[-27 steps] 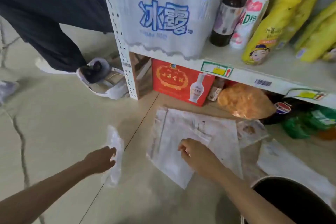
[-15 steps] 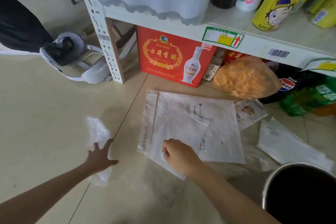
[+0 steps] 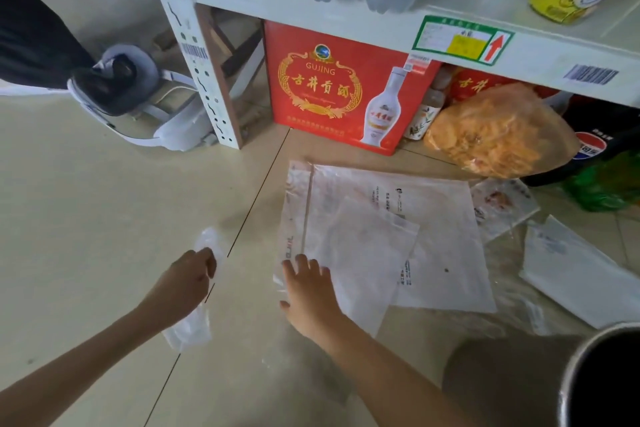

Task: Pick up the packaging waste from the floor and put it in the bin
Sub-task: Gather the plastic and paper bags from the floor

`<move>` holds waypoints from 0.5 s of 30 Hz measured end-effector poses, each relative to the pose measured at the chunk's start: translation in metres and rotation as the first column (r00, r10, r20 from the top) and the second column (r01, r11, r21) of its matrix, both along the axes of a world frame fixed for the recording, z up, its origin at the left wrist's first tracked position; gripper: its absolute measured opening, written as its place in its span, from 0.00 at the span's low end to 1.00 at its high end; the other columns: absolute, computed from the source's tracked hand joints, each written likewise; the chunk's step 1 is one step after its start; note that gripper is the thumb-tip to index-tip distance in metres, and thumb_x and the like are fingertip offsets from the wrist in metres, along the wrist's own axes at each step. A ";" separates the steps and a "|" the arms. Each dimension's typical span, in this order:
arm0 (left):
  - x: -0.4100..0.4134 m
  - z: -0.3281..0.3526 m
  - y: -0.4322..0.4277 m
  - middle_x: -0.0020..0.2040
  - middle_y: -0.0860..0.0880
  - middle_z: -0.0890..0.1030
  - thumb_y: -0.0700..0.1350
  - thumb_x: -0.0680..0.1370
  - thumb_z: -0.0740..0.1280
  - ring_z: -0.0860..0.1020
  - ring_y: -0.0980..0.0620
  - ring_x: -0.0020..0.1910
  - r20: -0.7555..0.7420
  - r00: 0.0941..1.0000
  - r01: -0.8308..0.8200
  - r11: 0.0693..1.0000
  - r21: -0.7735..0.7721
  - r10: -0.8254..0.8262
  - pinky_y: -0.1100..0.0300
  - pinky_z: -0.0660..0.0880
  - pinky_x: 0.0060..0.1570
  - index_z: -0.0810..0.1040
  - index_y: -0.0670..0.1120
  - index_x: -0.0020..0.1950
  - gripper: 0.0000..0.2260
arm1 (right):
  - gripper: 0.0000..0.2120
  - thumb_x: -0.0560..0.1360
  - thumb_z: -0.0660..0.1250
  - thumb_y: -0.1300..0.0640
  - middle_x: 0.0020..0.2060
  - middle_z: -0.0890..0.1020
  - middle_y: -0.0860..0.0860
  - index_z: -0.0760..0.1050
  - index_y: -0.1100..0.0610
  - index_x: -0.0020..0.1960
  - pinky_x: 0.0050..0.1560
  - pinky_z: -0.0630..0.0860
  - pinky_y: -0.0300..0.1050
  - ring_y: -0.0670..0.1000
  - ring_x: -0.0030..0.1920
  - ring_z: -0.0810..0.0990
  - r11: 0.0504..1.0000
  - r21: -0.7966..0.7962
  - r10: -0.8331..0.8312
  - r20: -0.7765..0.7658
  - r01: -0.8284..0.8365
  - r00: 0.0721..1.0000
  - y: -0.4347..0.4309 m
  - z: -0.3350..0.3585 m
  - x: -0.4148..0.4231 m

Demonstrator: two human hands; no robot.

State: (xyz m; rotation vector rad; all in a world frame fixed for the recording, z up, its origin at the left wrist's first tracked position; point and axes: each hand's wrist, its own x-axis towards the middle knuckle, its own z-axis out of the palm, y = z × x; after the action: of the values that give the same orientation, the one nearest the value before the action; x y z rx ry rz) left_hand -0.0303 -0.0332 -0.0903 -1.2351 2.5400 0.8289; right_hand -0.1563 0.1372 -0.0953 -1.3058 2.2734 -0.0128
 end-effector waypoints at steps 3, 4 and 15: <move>0.005 -0.001 -0.003 0.37 0.46 0.74 0.30 0.71 0.53 0.72 0.49 0.33 0.017 0.997 -0.075 0.997 0.029 0.075 0.60 0.66 0.32 0.67 0.52 0.32 0.17 | 0.34 0.76 0.67 0.51 0.74 0.57 0.68 0.56 0.66 0.73 0.76 0.51 0.62 0.66 0.74 0.57 0.997 0.061 -0.041 -0.060 0.045 0.997 -0.031 -0.017 0.009; 0.006 -0.003 -0.004 0.38 0.45 0.74 0.31 0.72 0.53 0.72 0.48 0.34 0.009 0.994 -0.114 0.992 0.053 0.113 0.60 0.66 0.32 0.68 0.51 0.32 0.17 | 0.34 0.75 0.68 0.51 0.73 0.60 0.70 0.58 0.67 0.72 0.76 0.51 0.61 0.66 0.74 0.59 0.995 0.087 -0.048 -0.089 0.056 0.995 -0.038 -0.023 0.011; -0.003 0.026 -0.016 0.44 0.45 0.80 0.61 0.76 0.57 0.77 0.49 0.40 0.039 0.846 -0.398 0.582 0.709 0.531 0.58 0.72 0.40 0.81 0.46 0.43 0.21 | 0.11 0.80 0.55 0.61 0.51 0.82 0.56 0.68 0.61 0.61 0.75 0.53 0.54 0.58 0.53 0.80 0.934 -0.299 -0.197 0.027 0.196 0.980 -0.060 0.013 0.020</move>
State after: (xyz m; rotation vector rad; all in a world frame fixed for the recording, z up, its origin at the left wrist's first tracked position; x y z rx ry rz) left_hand -0.0338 -0.0496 -0.0647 -1.5812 1.6437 1.8762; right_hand -0.1362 0.0776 -0.0819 -1.2128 2.4666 -0.4434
